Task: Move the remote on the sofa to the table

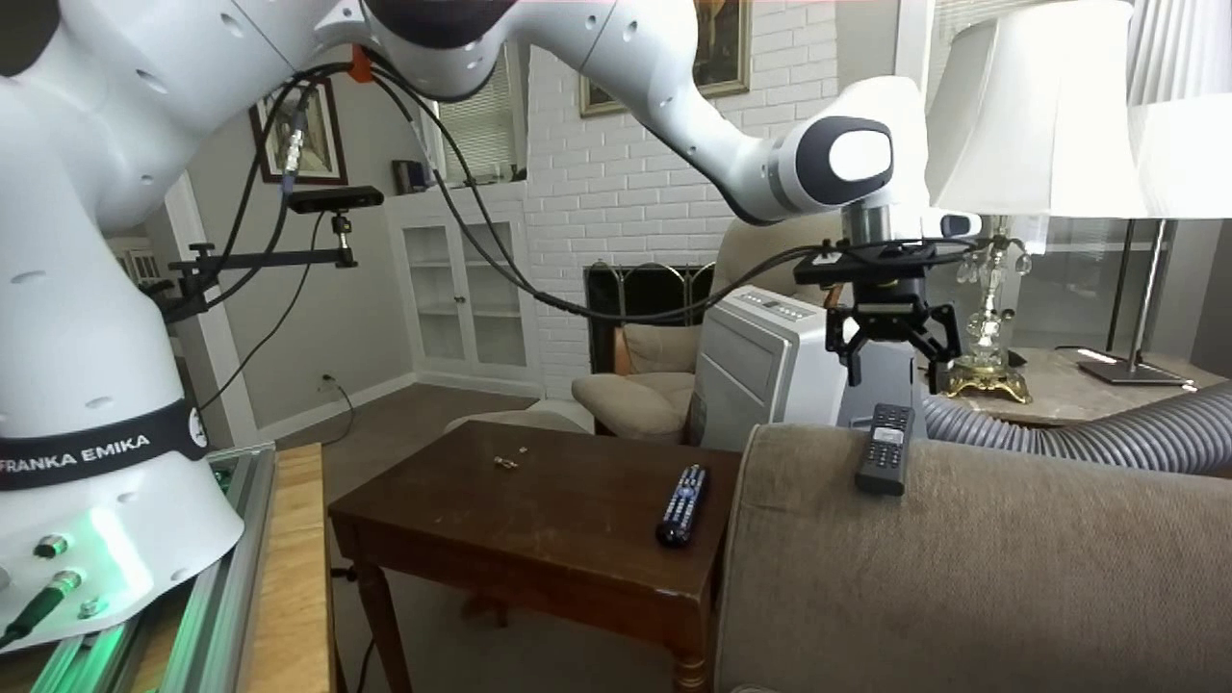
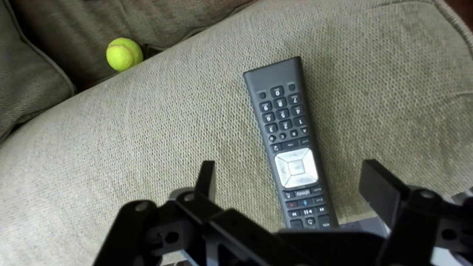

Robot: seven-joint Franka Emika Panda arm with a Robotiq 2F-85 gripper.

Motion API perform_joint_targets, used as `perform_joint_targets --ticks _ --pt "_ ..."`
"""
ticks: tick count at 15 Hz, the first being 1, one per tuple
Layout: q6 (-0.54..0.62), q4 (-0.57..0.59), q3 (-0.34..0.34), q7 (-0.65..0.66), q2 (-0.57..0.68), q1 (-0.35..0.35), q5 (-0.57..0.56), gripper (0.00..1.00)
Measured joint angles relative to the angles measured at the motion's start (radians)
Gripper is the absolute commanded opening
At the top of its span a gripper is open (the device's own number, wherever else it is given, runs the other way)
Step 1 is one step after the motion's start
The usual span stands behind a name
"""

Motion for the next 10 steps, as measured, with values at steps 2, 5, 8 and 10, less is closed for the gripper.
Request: perform_joint_targets --ticks 2,5,8,10 --pt "-0.031 0.061 0.019 -0.030 0.062 -0.018 0.000 1.00" --pt "-0.076 0.160 0.040 -0.078 0.146 -0.031 0.000 1.00" --pt "-0.105 0.260 0.052 -0.113 0.214 -0.032 0.000 1.00" --pt "-0.125 0.326 0.058 -0.130 0.253 -0.031 0.000 1.00"
